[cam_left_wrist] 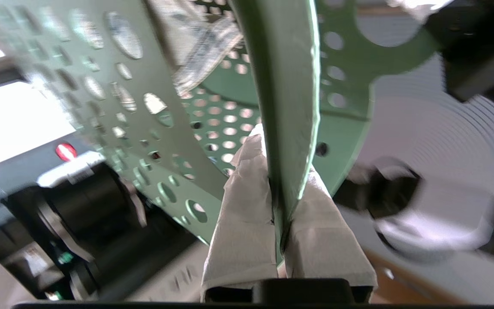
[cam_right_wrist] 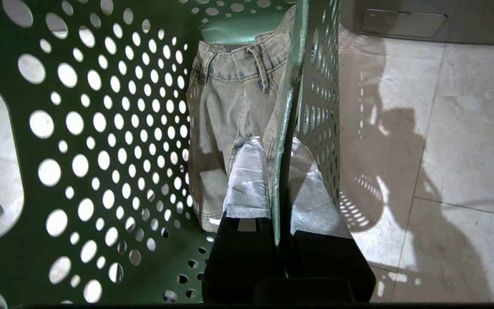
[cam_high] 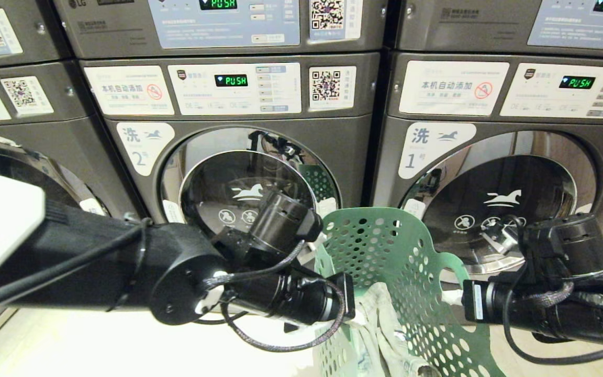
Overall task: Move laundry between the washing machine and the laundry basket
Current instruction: Pick up the clothes basket and put it beside the washing machine
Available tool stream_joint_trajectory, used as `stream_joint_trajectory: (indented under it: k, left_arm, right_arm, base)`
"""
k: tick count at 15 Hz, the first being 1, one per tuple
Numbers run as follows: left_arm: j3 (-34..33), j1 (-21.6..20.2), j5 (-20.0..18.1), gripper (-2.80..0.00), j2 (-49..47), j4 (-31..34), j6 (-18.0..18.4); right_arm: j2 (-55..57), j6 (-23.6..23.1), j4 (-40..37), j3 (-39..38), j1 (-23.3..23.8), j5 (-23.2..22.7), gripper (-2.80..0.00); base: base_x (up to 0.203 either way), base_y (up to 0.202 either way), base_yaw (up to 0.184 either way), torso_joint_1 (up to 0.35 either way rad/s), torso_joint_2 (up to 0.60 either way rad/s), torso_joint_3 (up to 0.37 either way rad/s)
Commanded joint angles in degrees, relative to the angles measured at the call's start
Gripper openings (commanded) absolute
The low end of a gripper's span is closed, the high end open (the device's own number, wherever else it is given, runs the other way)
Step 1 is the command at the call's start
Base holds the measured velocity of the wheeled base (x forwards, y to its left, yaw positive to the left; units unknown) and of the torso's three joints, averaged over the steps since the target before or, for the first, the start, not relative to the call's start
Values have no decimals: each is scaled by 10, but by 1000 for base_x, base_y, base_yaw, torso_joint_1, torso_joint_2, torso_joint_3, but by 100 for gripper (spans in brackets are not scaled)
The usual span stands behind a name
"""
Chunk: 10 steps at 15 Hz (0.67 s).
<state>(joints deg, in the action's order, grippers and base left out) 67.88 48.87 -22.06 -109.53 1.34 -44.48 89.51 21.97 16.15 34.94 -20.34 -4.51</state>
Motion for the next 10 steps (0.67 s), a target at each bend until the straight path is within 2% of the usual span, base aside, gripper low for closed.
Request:
stream_joint_trajectory:
  k: [1,5,8,10]
  left_arm:
    - [26,0,10,-280,-68,-1,-3]
    - [107,0,38,-280,-145,3,-3]
    - [155,-4,40,-280,-185,5,-3]
    - [185,-6,59,-280,-212,6,-2]
  right_arm:
    - [72,0,23,1,21,-1,-280]
    - [183,-4,128,20,64,-1,-280]
    - [232,-4,147,49,70,-2,-280]
    - [255,-4,148,64,70,-2,-280]
  base:
    - [0,0,0,0,0,0]
    - [0,0,0,0,0,0]
    - [0,0,0,0,0,0]
    - [0,0,0,0,0,0]
